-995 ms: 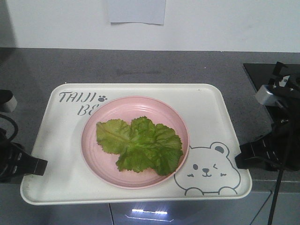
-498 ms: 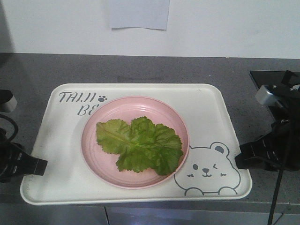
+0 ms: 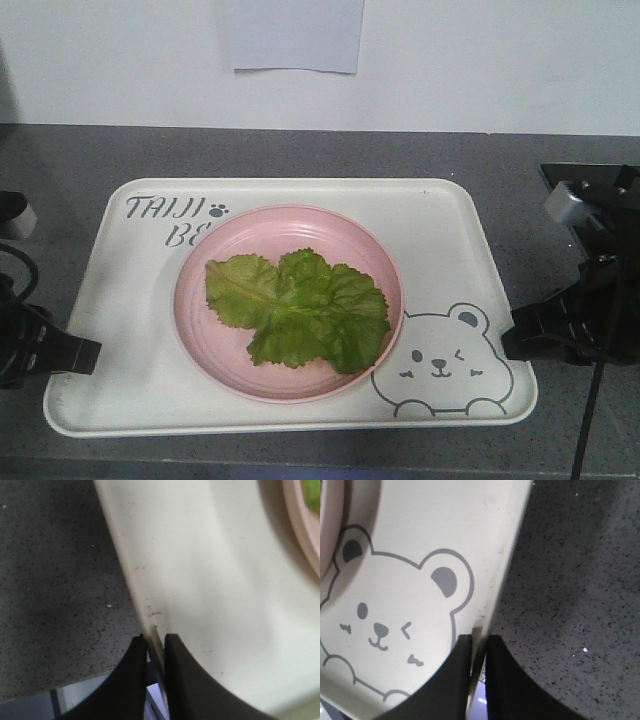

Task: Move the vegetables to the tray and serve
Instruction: 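Drive the base to the counter beside the stove holding the tray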

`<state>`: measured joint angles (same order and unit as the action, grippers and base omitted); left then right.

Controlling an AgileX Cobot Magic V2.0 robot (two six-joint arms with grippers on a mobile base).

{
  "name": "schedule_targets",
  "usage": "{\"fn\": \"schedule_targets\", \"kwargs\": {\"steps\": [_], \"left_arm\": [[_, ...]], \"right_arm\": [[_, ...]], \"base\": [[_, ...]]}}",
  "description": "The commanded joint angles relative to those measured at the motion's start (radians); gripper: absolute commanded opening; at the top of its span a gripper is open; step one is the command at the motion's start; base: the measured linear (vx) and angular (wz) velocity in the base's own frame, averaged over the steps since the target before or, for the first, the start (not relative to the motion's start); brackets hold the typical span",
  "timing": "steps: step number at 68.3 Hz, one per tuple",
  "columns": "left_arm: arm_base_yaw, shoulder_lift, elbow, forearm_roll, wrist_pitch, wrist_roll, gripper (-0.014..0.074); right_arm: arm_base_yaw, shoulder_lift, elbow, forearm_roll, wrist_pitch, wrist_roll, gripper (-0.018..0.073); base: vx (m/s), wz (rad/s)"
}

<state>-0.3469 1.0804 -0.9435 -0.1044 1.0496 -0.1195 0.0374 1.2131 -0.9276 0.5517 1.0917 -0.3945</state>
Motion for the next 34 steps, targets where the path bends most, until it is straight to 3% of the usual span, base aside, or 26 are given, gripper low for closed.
{"fn": "schedule_targets", "kwargs": {"steps": [1, 34], "left_arm": [[-0.01, -0.019, -0.029, -0.036, -0.082, 0.019, -0.0006], [-0.01, -0.019, -0.029, -0.036, -0.082, 0.019, -0.0006]], "right_arm": [[0.011, -0.028, -0.026, 0.083, 0.032, -0.052, -0.0001], [0.011, -0.028, -0.026, 0.083, 0.032, -0.052, -0.0001]], "base": [[0.07, -0.01], [0.06, -0.01]]}}
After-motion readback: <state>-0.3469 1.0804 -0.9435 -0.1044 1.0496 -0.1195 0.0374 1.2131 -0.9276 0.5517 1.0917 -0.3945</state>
